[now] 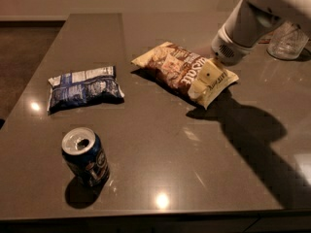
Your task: Move brown chip bag near blue chip bag
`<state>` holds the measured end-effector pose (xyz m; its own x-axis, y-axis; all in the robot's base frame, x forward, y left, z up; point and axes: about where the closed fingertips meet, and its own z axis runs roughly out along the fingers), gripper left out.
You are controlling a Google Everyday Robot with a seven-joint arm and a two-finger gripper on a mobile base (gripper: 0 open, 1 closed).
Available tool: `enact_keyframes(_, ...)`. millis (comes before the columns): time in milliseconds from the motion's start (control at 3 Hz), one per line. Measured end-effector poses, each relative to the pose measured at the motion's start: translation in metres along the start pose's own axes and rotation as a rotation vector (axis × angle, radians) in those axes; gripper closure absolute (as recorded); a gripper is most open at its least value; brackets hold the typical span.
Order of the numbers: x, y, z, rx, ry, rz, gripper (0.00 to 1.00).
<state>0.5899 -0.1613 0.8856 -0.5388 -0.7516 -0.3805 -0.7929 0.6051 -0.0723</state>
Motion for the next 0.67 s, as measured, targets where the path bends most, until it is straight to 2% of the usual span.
enact_keyframes(333,-0.0067,-0.0038,0.0118,0.013,0.011,0.023,0.15)
enact_keyframes(667,-0.0127,-0.0033,0.0171,0.018,0.017,0.042,0.38)
